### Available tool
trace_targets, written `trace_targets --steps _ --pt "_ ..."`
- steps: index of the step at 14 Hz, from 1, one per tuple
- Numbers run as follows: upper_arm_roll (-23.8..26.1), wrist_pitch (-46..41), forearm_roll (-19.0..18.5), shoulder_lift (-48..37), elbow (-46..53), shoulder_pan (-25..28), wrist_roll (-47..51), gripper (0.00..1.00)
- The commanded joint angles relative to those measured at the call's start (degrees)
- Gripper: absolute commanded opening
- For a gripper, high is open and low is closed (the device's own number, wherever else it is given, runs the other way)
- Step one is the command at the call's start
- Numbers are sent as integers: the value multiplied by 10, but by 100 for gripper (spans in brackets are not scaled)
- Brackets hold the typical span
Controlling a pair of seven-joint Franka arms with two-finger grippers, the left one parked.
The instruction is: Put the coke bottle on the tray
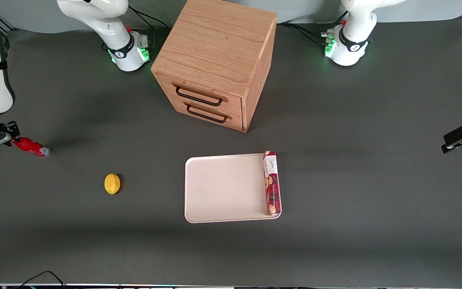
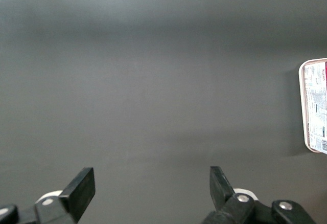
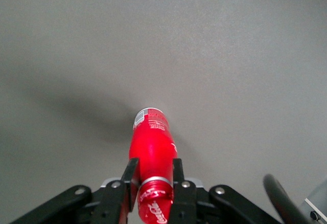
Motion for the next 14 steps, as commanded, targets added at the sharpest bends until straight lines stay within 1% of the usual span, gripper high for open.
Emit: trace_targets --steps 1,2,3,4,5,6,7,9,10,12,13,14 --pt "-1 -8 19 6 10 -2 -25 25" --pt "-2 -8 19 6 10 -2 -25 34" --pt "-2 -8 19 7 10 -2 -24 37" --pt "-1 -8 20 6 10 -2 -23 47" --pt "-1 -8 19 6 11 -1 -15 90" --pt "0 -12 19 4 13 6 -10 100" --pt "3 -31 20 0 29 11 -8 100" --pt "6 -111 20 -6 77 20 28 100" --pt "28 -156 20 -12 105 19 55 100" --pt "67 -248 19 -54 148 17 136 100" --pt "93 -290 19 -80 162 14 188 100" --pt "131 -326 18 -115 168 12 259 100"
